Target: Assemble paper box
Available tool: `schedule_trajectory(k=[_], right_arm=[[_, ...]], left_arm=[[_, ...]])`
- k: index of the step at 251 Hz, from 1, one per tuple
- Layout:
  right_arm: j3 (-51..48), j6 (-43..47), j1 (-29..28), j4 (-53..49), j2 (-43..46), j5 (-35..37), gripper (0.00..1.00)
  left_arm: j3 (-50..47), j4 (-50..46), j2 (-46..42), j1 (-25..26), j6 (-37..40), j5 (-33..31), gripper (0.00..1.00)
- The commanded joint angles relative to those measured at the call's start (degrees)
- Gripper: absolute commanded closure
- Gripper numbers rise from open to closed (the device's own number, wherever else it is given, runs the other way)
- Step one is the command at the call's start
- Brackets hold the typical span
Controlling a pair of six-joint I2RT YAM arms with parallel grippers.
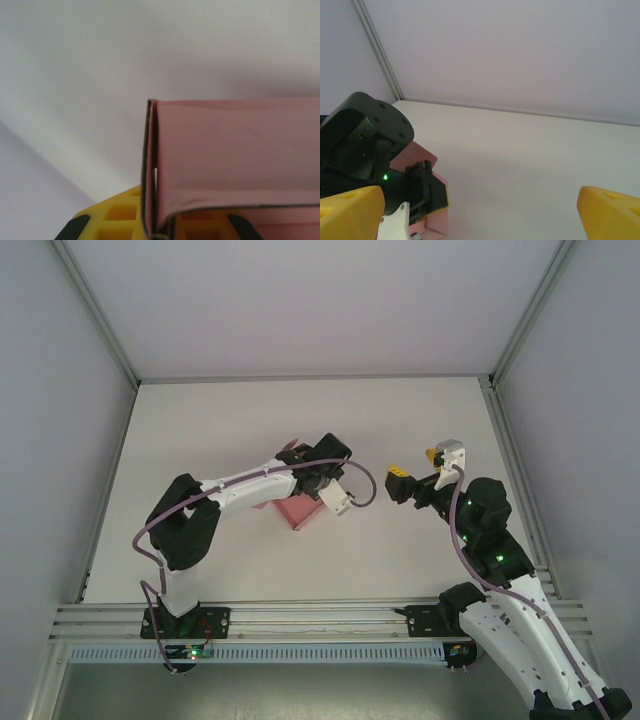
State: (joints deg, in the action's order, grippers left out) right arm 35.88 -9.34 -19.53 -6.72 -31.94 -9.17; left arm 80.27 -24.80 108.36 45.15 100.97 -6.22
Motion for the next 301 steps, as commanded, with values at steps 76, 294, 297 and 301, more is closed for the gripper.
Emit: schedule_trajectory(k=[76, 294, 297, 301], right_arm=[[-4.6, -3.4, 5.8, 0.1, 2.0, -6.3, 0.02], [-3.5, -4.5, 8.5, -3.1, 0.9, -2.1, 0.02], [-3.4, -4.8, 8.5, -3.3, 0.9, -1.2, 0.02], [-3.3, -5.1, 8.5, -3.5, 0.9, -0.1, 0.02]], left_arm=[[3.6, -10.8, 4.4, 6.1, 23.8, 9.6, 0.87], [6.7, 1.1, -13.9, 8.2, -64.9, 17.0, 0.00], [6.8, 1.3, -14.2, 8.1, -67.2, 15.1, 0.00], [6.8, 1.4, -14.4, 8.1, -70.2, 12.3, 0.00]])
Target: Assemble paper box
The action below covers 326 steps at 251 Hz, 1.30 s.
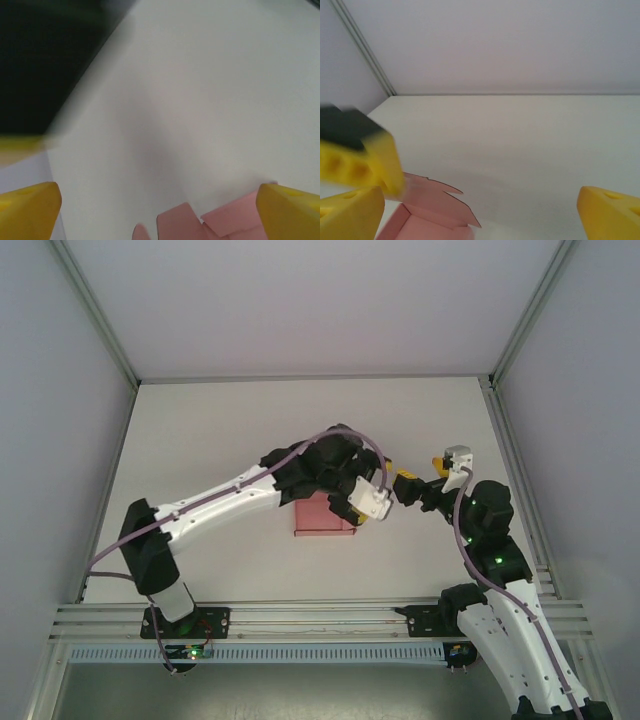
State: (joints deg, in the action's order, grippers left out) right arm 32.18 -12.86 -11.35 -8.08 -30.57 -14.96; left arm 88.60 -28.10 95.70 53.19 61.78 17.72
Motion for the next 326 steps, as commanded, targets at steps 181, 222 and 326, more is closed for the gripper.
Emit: schedule_trajectory(k=[181, 222, 326], right_arm=[[11.2, 12.2, -6.2, -11.3, -20.5, 9.8, 0.02], [16.7, 21.7, -11.7, -13.6, -30.0, 1.5, 0.02], [28.0, 36.8, -16.2, -21.1, -46.3, 0.9, 0.04]], left_arm=[[-18.3, -20.2, -19.5, -15.8, -100.6, -31.8, 0.00], [-23.3, -17.1, -22.2, -18.8, -97.2, -27.2, 0.00], [-25.0, -8.6, -16.2, -21.1, -78.9, -14.5, 0.00]])
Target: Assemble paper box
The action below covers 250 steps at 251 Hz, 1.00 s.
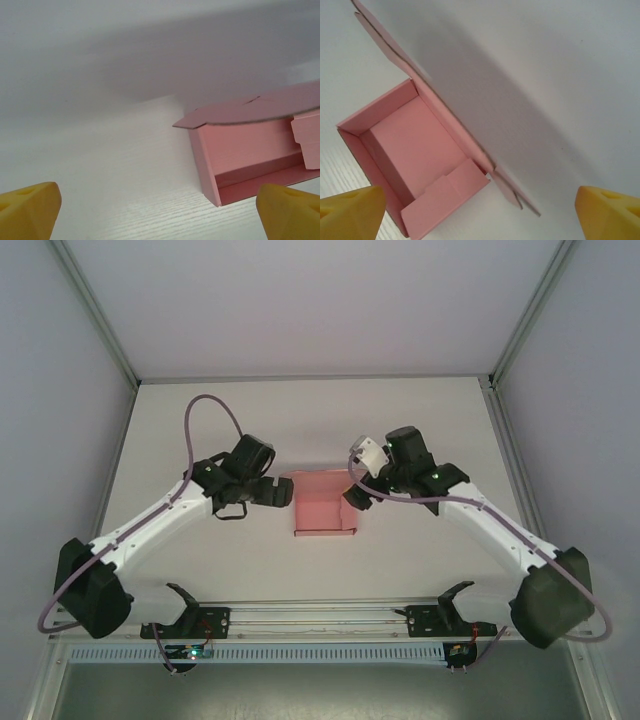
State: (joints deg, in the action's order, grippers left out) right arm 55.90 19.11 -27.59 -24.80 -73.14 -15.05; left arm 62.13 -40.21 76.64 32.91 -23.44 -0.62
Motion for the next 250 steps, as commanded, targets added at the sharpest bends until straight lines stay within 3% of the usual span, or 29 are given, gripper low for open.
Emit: schedule_trajectory(k=[1, 35, 95, 142, 156, 237, 250], right_arm=[[4.4, 4.7, 0.1, -4.5, -3.9, 1.1, 0.04], [2.6, -6.7, 0.4, -3.6, -5.0, 8.8, 0.08], [-14.1, -29.9, 0.0, 8.9, 10.1, 6.3, 0.12], [-25.3, -49.1, -0.3, 15.0, 17.3, 10.7, 0.42], [-27.5, -51.8, -0.7, 19.0, 17.3, 8.8, 0.46], [-28.4, -55.0, -5.3, 27.8, 7.3, 9.3, 0.47], [-28.5, -55.7, -6.1, 29.0, 5.7, 8.7, 0.52]], left_arm=[[1.5, 3.6, 2.9, -0.8, 6.4, 3.8, 0.00], [0.1, 5.8, 4.1, -0.9, 6.1, 4.0, 0.00], [-6.7, 11.3, 2.5, -0.8, 2.1, 7.7, 0.00], [-12.9, 19.0, -0.8, -0.8, -2.9, 12.2, 0.00], [-13.7, 20.5, -1.1, -0.9, -4.0, 13.0, 0.00], [-16.2, 25.6, 0.9, -0.7, -6.6, 18.0, 0.02], [-16.9, 27.0, 1.1, -0.7, -6.9, 19.2, 0.01]])
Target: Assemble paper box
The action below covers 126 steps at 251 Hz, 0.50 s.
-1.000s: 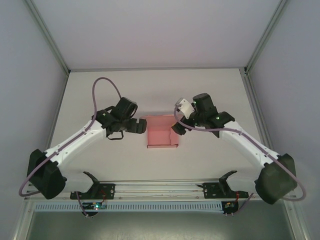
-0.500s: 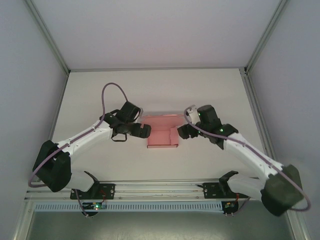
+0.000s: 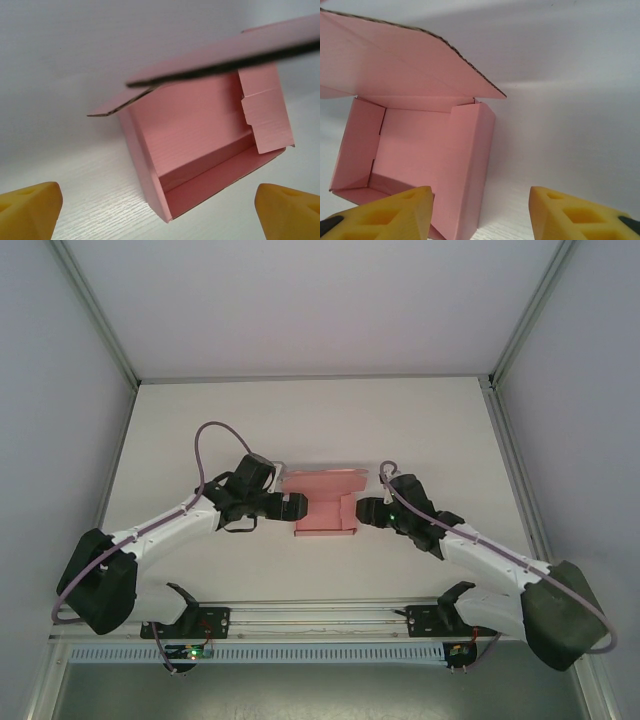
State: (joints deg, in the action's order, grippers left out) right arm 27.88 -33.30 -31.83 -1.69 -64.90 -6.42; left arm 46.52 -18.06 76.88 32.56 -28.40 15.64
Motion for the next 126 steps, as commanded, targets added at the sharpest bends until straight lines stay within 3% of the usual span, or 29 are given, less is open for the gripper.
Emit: schedule_trajectory(k=[1, 59, 126], right_arm=[[-0.4, -3.3, -1.9, 6.0, -2.7, 0.1, 0.52], [0.0, -4.8, -5.2, 7.5, -9.1, 4.3, 0.54], [0.7, -5.4, -7.5, 7.6, -15.5, 11.0, 0.70]], left_arm=[[-1.3, 5.0, 0.9, -0.3, -2.0, 3.0, 0.01], [-1.9, 8.1, 4.1, 0.5, -3.3, 5.5, 0.01], [-1.3, 11.4, 8.2, 1.6, -4.5, 8.6, 0.03]])
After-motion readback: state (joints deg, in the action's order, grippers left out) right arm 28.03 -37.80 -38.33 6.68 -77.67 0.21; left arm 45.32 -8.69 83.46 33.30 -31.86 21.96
